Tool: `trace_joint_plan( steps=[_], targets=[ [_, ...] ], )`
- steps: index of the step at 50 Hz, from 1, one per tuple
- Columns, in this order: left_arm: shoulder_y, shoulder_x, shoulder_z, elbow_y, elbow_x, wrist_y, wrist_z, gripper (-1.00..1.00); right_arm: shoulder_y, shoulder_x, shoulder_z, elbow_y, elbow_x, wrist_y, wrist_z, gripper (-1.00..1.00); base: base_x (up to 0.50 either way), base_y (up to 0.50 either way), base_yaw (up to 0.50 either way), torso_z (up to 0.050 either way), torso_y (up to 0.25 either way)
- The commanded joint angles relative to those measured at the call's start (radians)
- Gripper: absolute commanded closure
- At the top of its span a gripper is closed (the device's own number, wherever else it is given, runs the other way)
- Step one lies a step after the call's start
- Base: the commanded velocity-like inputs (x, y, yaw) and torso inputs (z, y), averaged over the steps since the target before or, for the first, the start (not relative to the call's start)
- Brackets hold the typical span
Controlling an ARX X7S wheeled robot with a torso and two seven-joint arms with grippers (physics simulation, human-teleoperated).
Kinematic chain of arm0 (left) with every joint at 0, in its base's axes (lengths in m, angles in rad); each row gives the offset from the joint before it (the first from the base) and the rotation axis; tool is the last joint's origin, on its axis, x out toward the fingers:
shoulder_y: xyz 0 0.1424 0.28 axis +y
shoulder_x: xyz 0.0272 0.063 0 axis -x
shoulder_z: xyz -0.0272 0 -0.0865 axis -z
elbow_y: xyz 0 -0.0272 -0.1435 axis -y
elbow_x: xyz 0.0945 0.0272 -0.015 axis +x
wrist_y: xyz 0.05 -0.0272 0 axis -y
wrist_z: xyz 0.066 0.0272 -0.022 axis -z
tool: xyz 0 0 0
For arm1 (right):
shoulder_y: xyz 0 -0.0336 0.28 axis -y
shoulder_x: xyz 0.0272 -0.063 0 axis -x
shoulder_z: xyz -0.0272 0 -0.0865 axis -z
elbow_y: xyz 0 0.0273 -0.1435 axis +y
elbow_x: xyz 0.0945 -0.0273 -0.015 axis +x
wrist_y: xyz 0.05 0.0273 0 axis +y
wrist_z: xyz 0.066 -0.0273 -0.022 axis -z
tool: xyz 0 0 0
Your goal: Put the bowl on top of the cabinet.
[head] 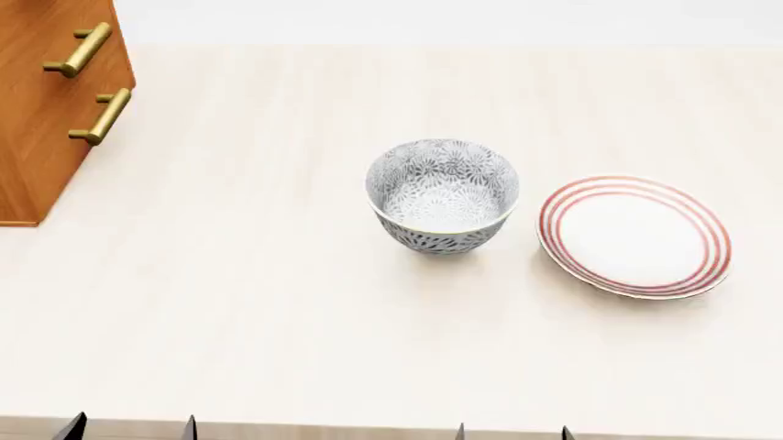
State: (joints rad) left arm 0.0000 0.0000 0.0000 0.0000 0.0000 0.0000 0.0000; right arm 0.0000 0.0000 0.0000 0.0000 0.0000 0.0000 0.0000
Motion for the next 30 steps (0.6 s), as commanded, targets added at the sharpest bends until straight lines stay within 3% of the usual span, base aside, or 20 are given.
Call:
trace_joint_plan(
  steps=[1,30],
  targets=[
    [0.001,-0.016,0.018,0.002,-0.016,0.001,-0.018,-1.00,-0.002,0.016,-0.021,-0.003,0.017,0.000,0.015,-1.00,0.00,0.00,0.00,0.000,0.000],
    [-0.003,-0.074,0.083,0.001,-0.079,0.003,-0.084,-1.00,-0.002,0.069,-0.073,-0.019,0.125,0.009,0.055,-1.00,0.00,0.01,0.00,0.000,0.000]
  ],
)
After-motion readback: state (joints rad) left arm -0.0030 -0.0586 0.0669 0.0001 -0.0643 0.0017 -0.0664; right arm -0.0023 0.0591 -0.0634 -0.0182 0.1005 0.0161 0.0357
